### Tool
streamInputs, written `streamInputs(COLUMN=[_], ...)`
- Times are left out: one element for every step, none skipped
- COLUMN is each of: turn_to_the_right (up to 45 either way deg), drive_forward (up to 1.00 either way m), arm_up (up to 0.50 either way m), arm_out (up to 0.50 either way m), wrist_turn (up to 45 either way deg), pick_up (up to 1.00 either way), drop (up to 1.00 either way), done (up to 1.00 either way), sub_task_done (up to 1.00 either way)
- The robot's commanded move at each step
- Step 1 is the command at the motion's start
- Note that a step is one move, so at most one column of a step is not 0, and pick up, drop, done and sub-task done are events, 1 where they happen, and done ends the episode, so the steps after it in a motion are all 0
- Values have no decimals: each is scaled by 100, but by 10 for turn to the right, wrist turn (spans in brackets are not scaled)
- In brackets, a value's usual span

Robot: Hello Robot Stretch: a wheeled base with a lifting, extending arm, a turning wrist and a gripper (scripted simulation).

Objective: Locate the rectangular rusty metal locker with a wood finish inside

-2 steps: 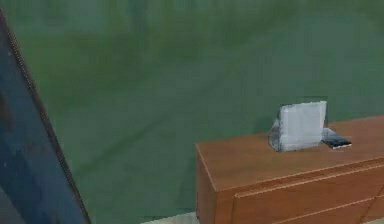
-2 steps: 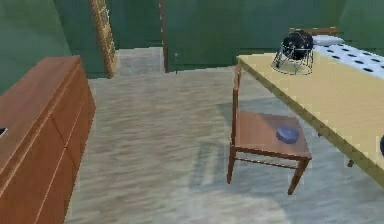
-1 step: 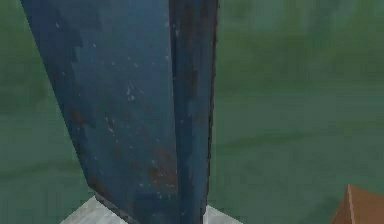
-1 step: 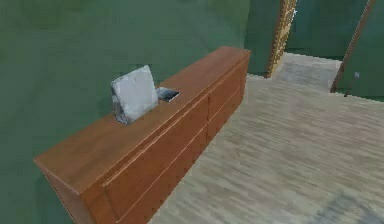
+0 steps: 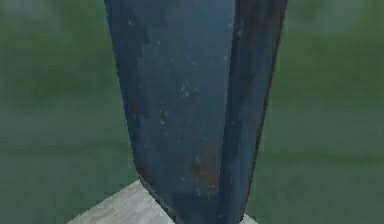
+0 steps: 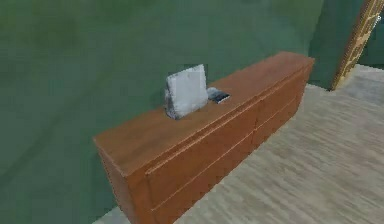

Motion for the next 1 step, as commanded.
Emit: streamInputs(turn_to_the_right=[0], drive_forward=[0], arm_up=[0], arm_out=[0], wrist_turn=[0], pick_up=[0], drop=[0], done=[100], sub_task_done=[0])
